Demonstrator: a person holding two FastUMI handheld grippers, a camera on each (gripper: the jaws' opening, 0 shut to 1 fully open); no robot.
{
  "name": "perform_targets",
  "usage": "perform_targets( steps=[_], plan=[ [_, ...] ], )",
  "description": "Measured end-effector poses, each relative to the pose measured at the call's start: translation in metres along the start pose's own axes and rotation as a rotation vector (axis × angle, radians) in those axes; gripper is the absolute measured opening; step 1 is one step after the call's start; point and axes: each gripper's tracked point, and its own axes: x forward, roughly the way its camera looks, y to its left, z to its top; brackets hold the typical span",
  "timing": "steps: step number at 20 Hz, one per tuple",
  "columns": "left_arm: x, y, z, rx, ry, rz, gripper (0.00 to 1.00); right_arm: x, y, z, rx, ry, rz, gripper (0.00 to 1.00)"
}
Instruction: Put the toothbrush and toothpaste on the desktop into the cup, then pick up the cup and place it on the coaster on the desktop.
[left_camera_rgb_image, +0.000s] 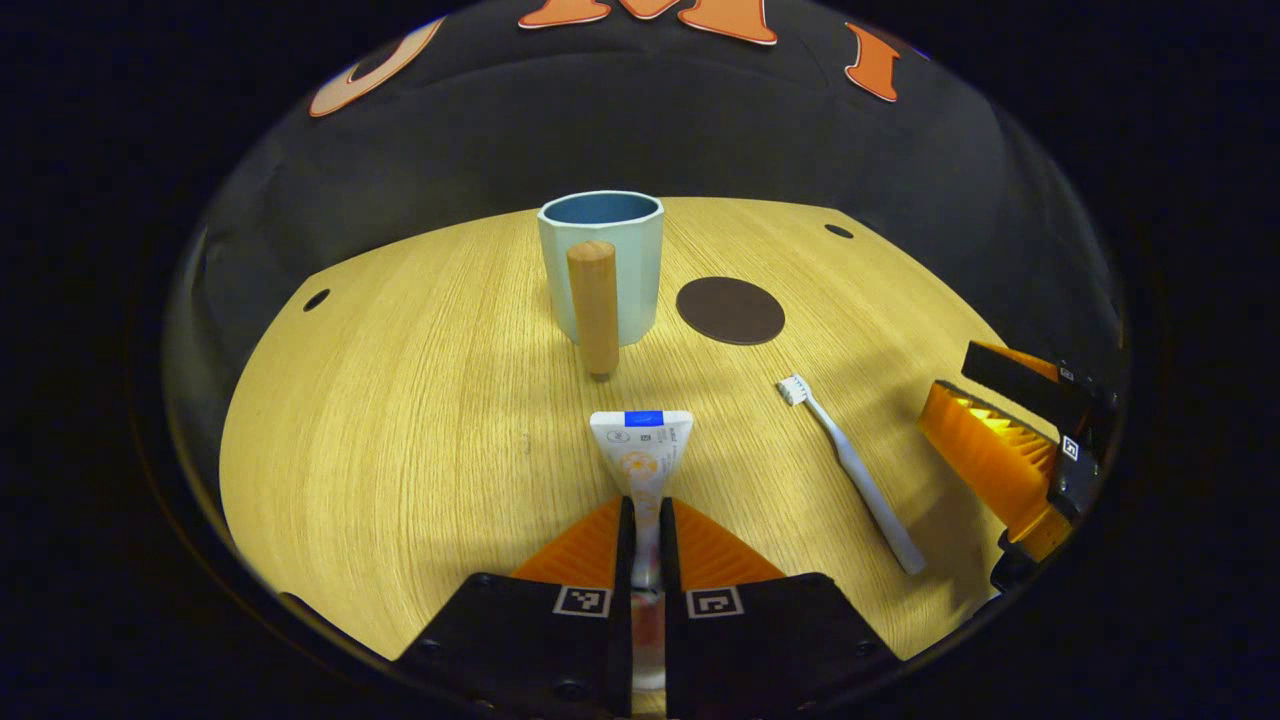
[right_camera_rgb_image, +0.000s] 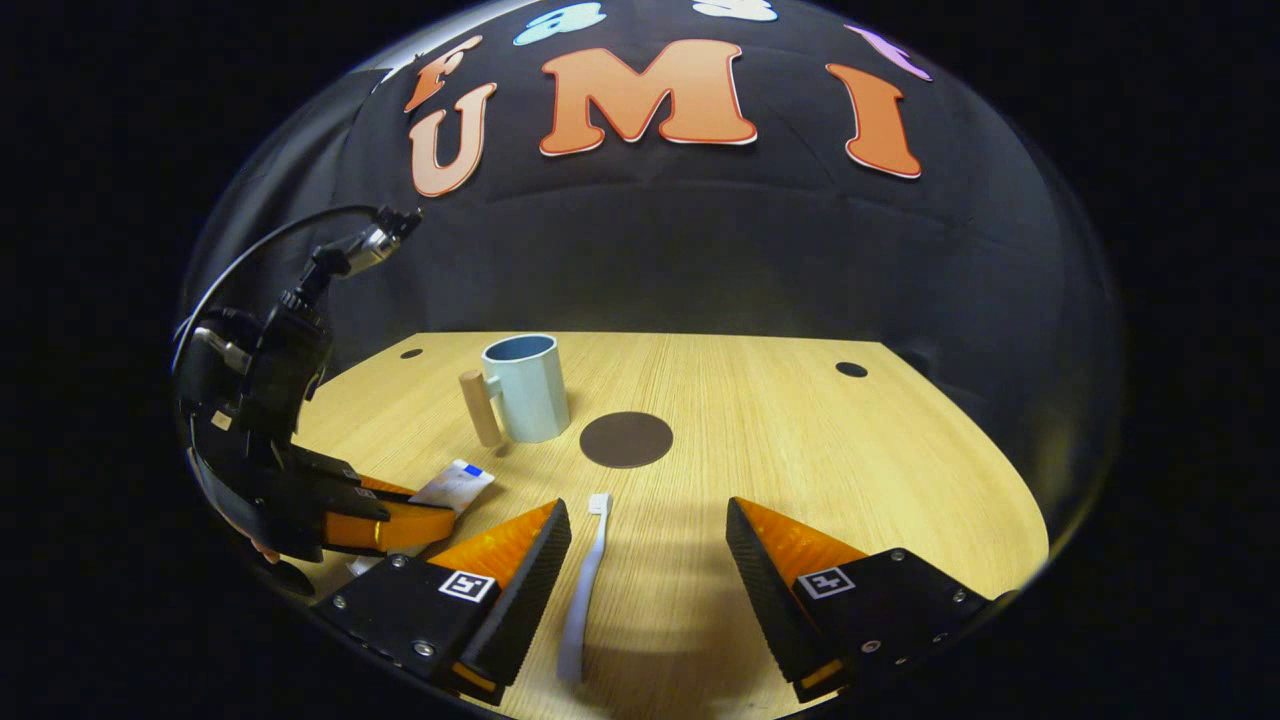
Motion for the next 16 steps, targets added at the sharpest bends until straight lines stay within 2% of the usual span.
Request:
perform_targets(
  steps=[5,8,11,16],
  plan=[
    [-0.011,0.004,0.01,0.002,-0.066,-0.013,0.12,0.007,0.014,-0.019,-0.001,0.08,0.034,0.89],
    [-0.022,0.003,0.021,0.017,-0.127,-0.03,0.13,0.016,0.022,-0.036,0.008,0.143,0.046,0.89],
    [-0.032,0.008,0.032,0.035,-0.194,-0.032,0.12,0.024,0.028,-0.042,0.017,0.178,0.046,0.82],
    [-0.038,0.005,0.039,0.021,-0.231,-0.077,0.07,0.034,0.032,-0.056,-0.018,0.231,0.028,0.68]
  ],
)
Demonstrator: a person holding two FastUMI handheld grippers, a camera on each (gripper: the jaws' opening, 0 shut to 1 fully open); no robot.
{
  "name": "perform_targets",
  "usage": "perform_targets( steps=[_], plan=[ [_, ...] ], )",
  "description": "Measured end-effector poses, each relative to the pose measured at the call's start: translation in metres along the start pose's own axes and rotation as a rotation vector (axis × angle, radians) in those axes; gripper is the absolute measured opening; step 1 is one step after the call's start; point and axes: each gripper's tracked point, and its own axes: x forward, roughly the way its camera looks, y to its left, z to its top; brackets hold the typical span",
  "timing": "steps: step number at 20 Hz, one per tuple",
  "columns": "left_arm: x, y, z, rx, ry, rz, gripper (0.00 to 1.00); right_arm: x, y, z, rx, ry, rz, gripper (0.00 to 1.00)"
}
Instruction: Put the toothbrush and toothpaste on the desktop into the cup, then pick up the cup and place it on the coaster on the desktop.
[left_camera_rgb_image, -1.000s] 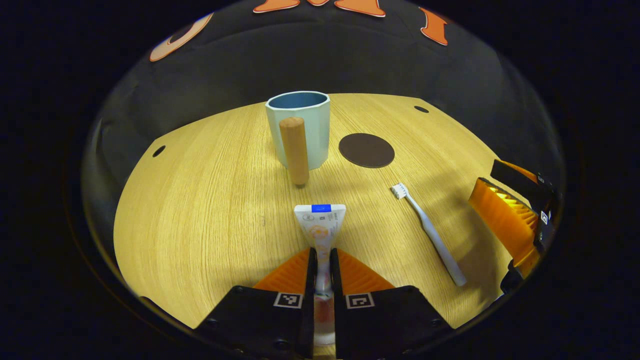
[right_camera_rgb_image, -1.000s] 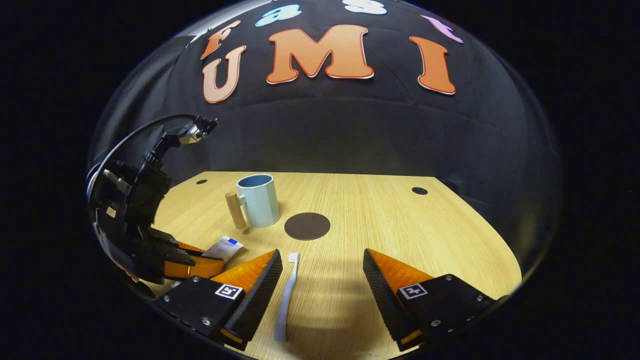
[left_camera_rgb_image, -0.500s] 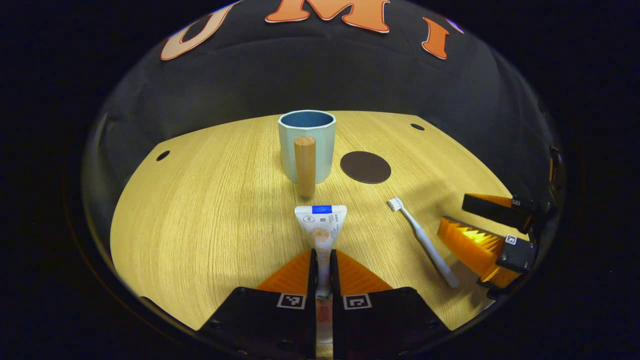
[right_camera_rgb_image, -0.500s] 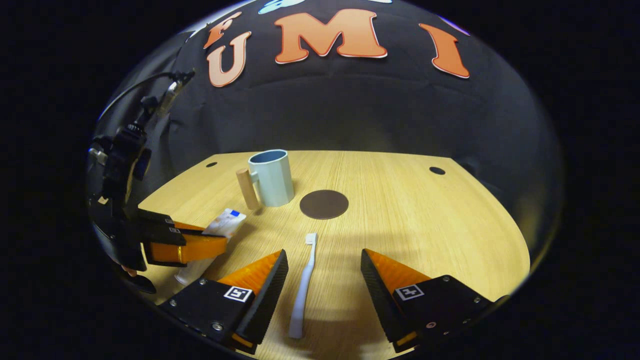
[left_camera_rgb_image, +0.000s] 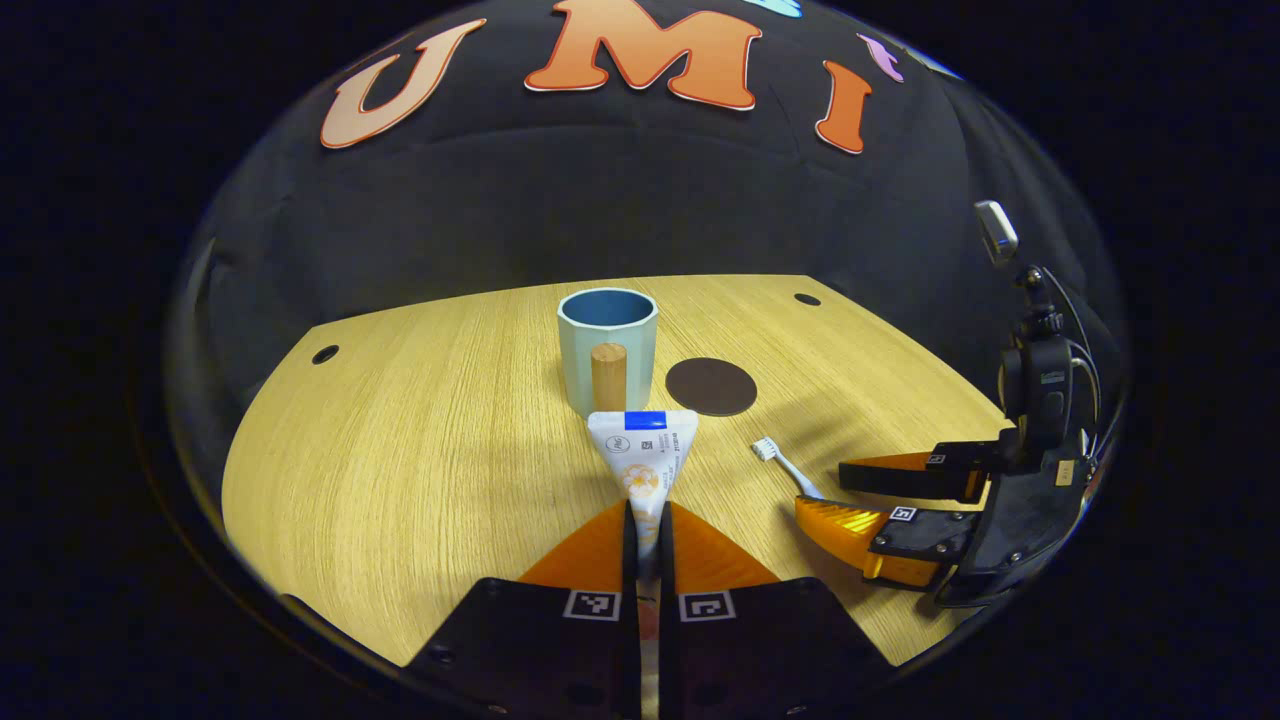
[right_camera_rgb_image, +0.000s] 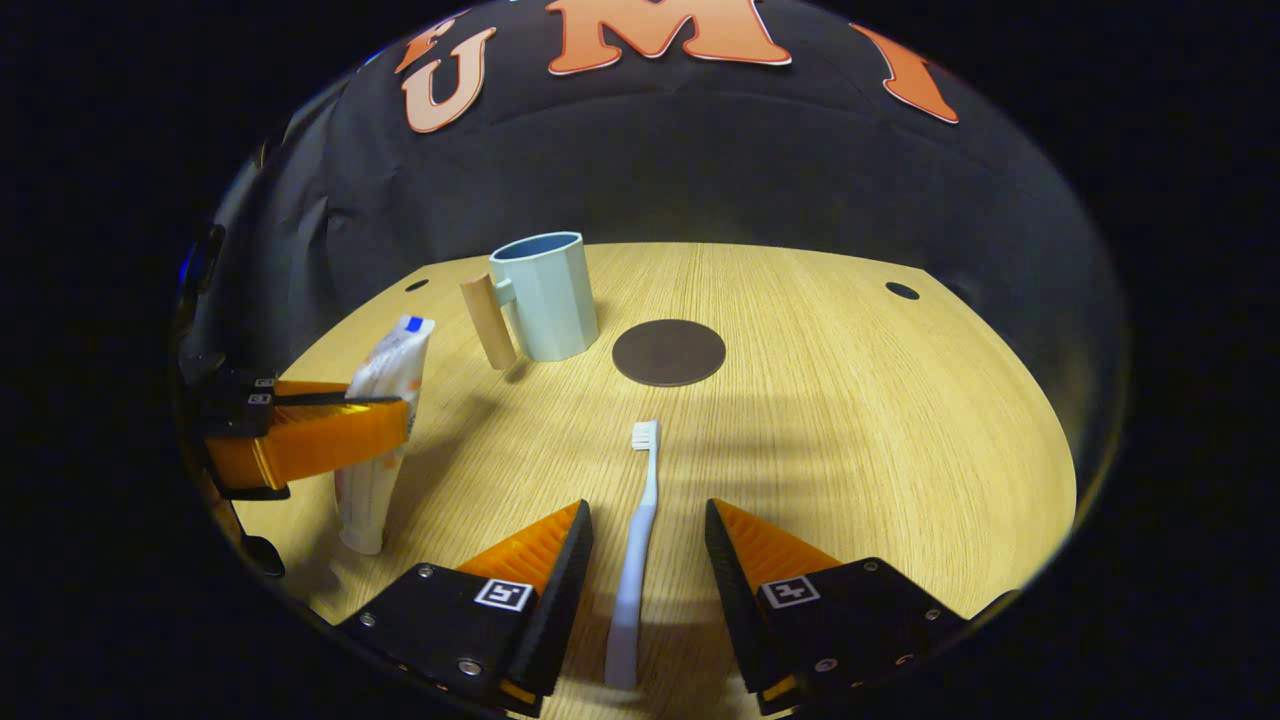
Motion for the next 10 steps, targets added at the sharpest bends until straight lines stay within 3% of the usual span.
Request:
perform_targets(
  steps=[4,5,7,10],
  plan=[
    [-0.01,0.0,0.013,0.004,-0.046,-0.001,0.07,0.003,0.002,0.001,-0.028,0.023,-0.029,0.43],
    [-0.013,0.001,0.019,0.001,-0.062,0.002,0.07,0.002,0.005,0.005,-0.035,0.022,-0.036,0.29],
    [-0.019,0.004,0.031,-0.005,-0.088,0.003,0.06,0.001,0.011,0.004,-0.067,0.016,-0.034,0.16],
    [-0.025,0.003,0.044,-0.012,-0.128,0.008,0.07,0.006,0.017,0.007,-0.047,0.014,0.003,0.09]
  ],
)
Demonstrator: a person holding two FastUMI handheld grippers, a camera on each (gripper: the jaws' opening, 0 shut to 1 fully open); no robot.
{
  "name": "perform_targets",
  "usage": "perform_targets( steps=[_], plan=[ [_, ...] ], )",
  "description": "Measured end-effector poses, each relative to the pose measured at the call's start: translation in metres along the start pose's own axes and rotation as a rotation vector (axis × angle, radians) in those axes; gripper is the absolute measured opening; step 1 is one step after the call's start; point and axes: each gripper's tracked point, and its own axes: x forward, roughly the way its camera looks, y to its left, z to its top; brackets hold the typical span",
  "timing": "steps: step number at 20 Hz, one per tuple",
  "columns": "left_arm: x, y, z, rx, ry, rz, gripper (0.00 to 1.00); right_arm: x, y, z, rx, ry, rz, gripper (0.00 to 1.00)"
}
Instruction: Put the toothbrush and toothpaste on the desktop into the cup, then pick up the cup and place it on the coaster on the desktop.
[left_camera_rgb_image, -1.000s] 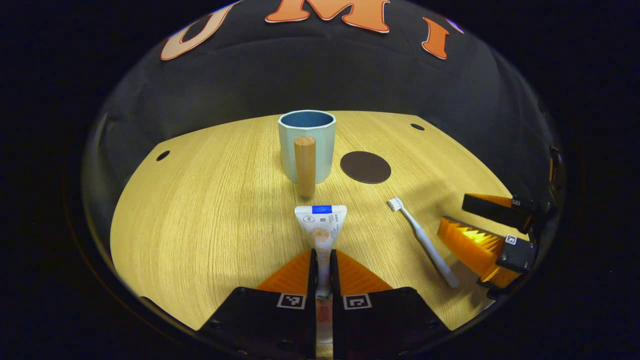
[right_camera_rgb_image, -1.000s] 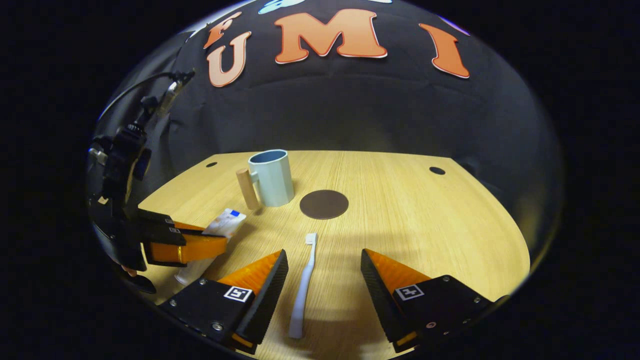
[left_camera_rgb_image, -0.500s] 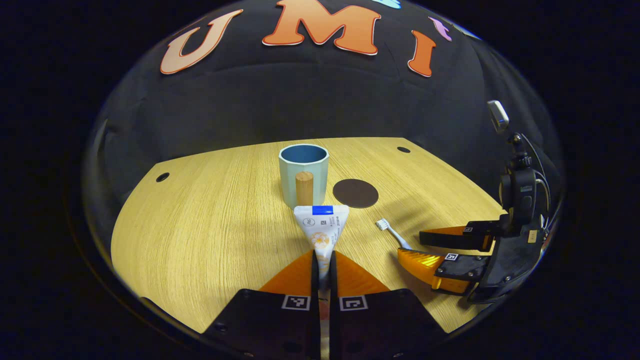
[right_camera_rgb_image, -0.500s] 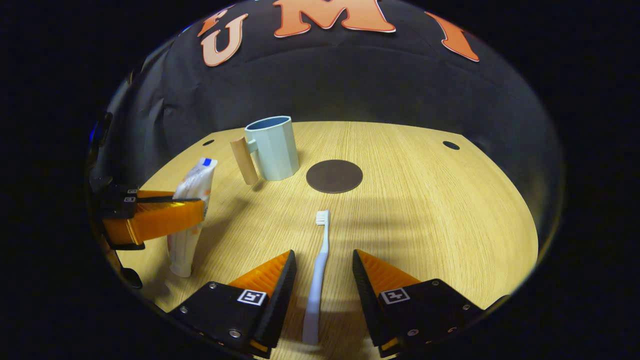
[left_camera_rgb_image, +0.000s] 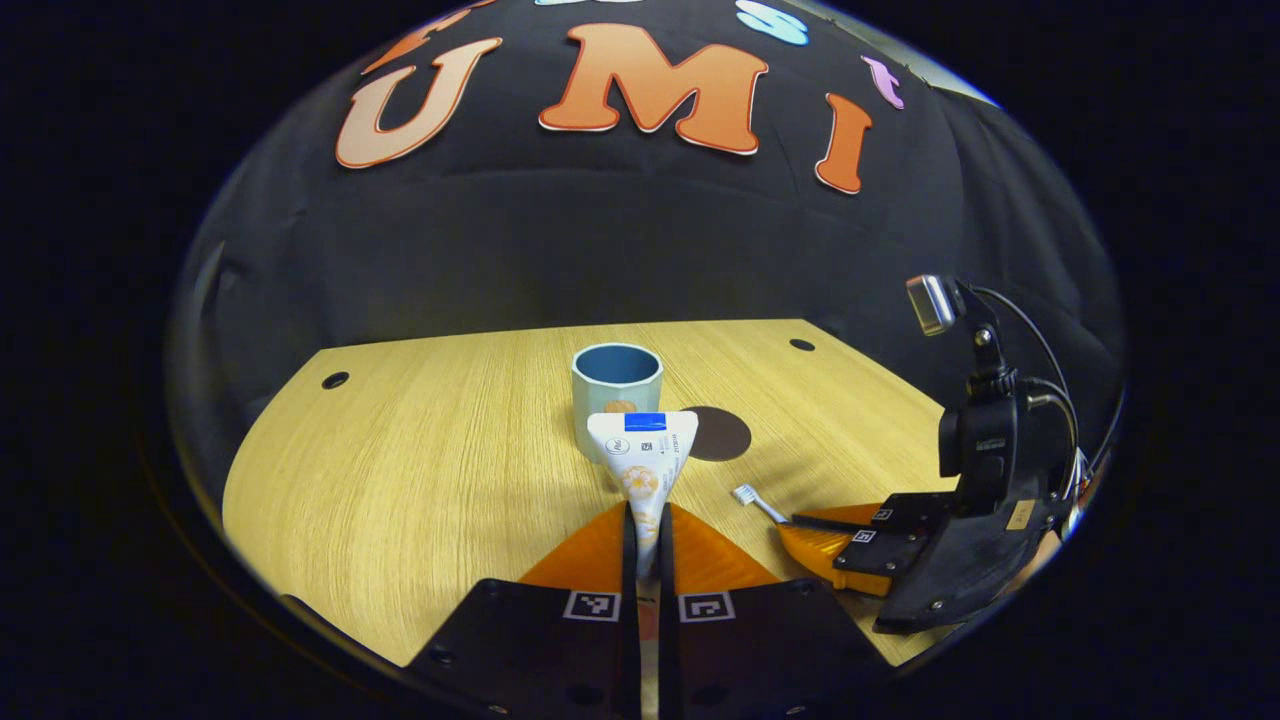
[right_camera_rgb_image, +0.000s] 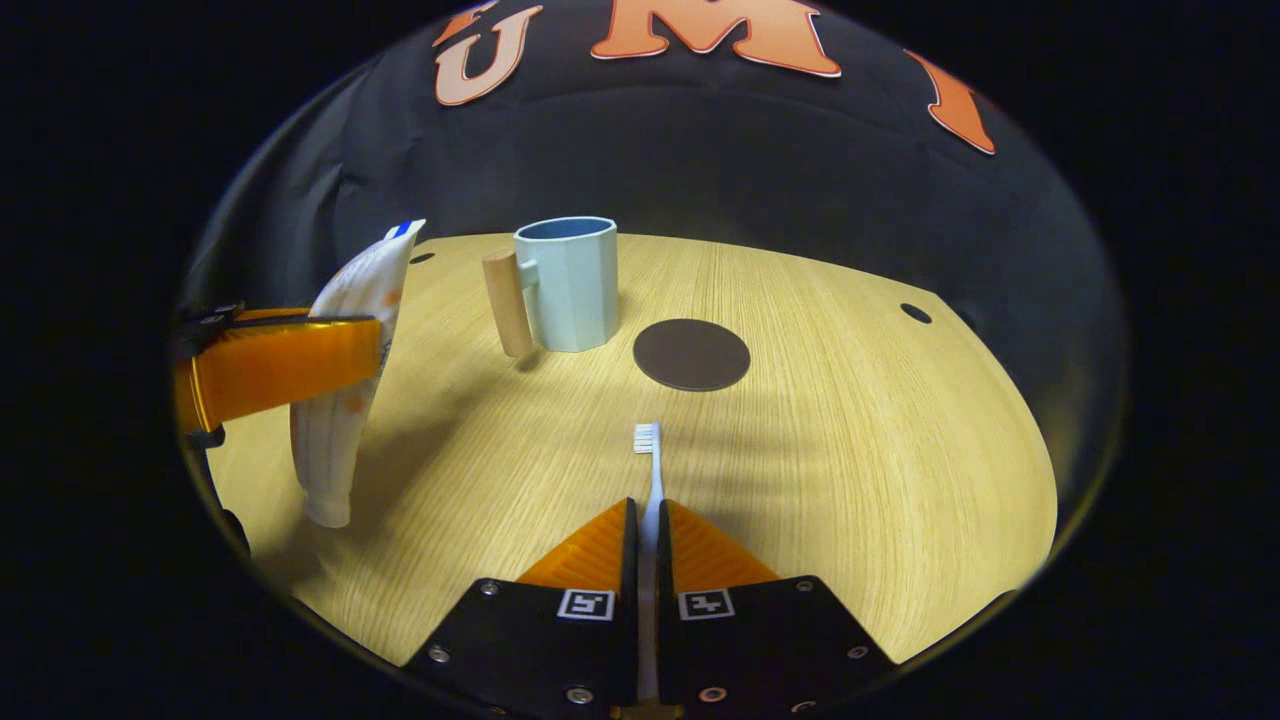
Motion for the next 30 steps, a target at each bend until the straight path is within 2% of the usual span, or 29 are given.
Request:
perform_targets(
  steps=[3,6,11,19,30],
  plan=[
    [-0.008,0.006,0.007,-0.01,-0.044,0.005,0.07,0.002,0.002,0.004,0.054,-0.009,0.021,0.04],
    [-0.011,0.007,0.021,-0.007,-0.1,0.004,0.07,-0.001,0.0,0.016,0.122,-0.063,0.032,0.03],
    [-0.009,0.002,0.046,-0.008,-0.156,-0.02,0.07,-0.015,-0.011,0.041,0.158,-0.147,0.036,0.03],
    [0.0,-0.007,0.089,-0.012,-0.261,-0.033,0.06,-0.041,-0.022,0.084,0.172,-0.296,0.055,0.03],
    [0.034,-0.006,0.147,-0.021,-0.406,-0.004,0.06,-0.049,-0.043,0.124,0.2,-0.405,0.055,0.03]
  ],
)
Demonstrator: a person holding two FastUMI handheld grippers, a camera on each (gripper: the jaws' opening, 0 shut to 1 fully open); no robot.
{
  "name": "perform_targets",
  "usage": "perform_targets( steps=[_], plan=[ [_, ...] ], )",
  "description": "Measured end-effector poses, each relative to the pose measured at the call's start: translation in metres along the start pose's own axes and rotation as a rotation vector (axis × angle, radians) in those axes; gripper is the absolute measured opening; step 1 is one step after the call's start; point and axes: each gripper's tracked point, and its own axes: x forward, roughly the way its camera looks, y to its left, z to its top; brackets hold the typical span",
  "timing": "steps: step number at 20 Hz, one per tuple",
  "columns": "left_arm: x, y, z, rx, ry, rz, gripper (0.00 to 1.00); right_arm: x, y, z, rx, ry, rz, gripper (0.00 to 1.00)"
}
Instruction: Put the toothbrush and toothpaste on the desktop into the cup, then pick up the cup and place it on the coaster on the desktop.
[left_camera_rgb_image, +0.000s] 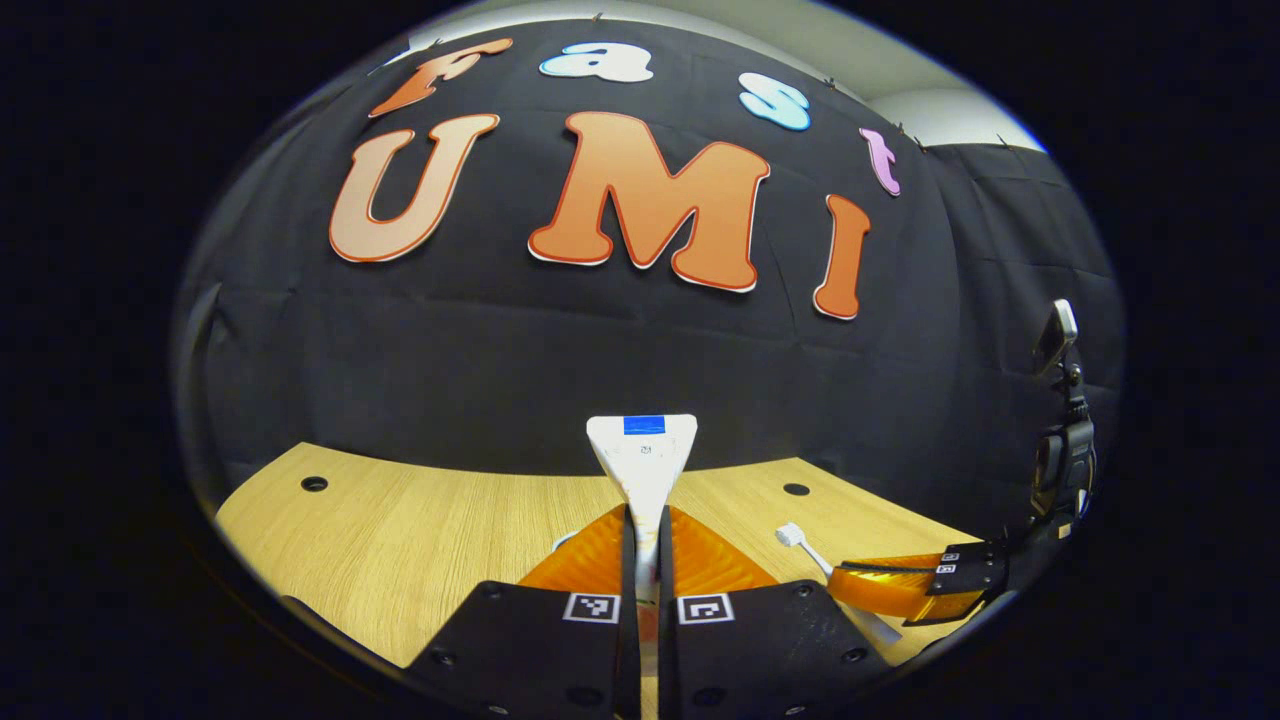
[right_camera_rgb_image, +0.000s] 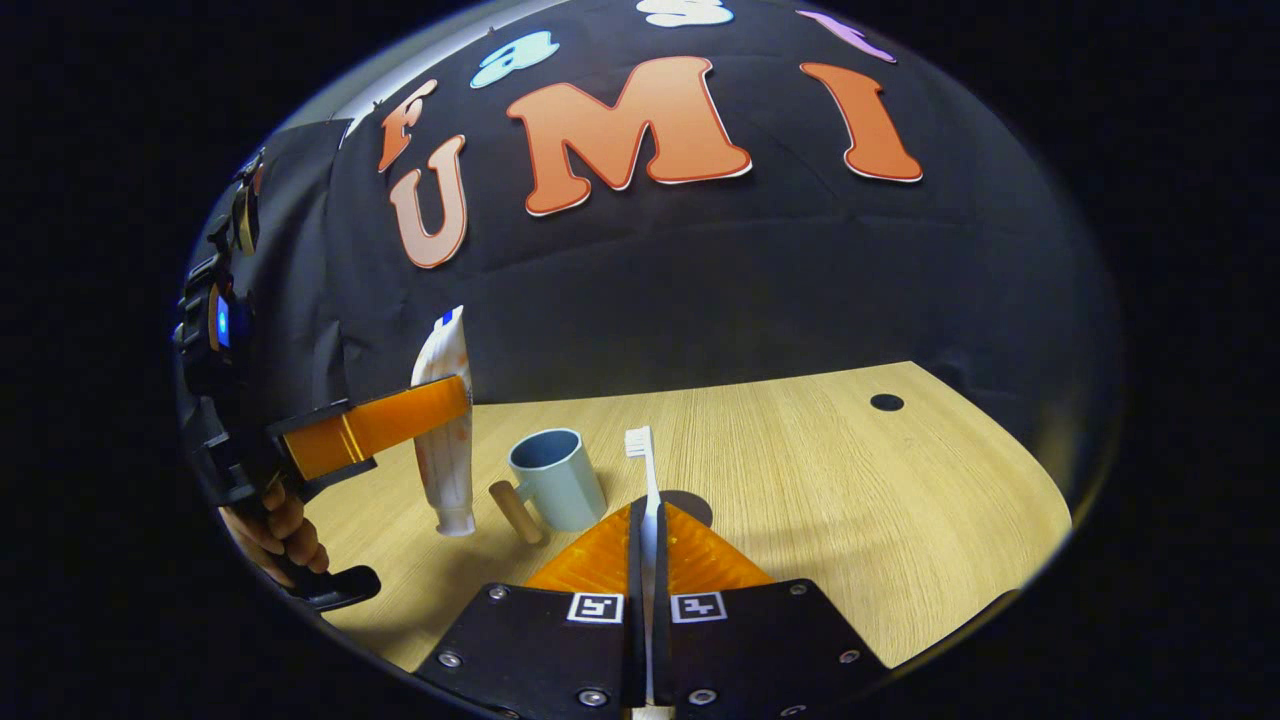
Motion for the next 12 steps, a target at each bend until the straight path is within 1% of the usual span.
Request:
perform_targets(
  steps=[5,7,9,12],
  plan=[
    [0.032,0.014,0.015,-0.027,-0.062,0.026,0.06,0.002,-0.011,0.015,0.004,-0.04,-0.016,0.03],
    [0.045,0.02,0.009,-0.04,-0.045,0.041,0.06,0.003,-0.014,0.017,0.005,-0.045,-0.021,0.03],
    [0.055,0.022,0.008,-0.059,-0.042,0.04,0.06,0.007,-0.019,0.018,-0.002,-0.042,-0.031,0.03],
    [0.074,0.026,0.015,-0.046,-0.069,0.05,0.06,0.012,-0.024,0.022,-0.006,-0.046,-0.039,0.03]
  ],
)
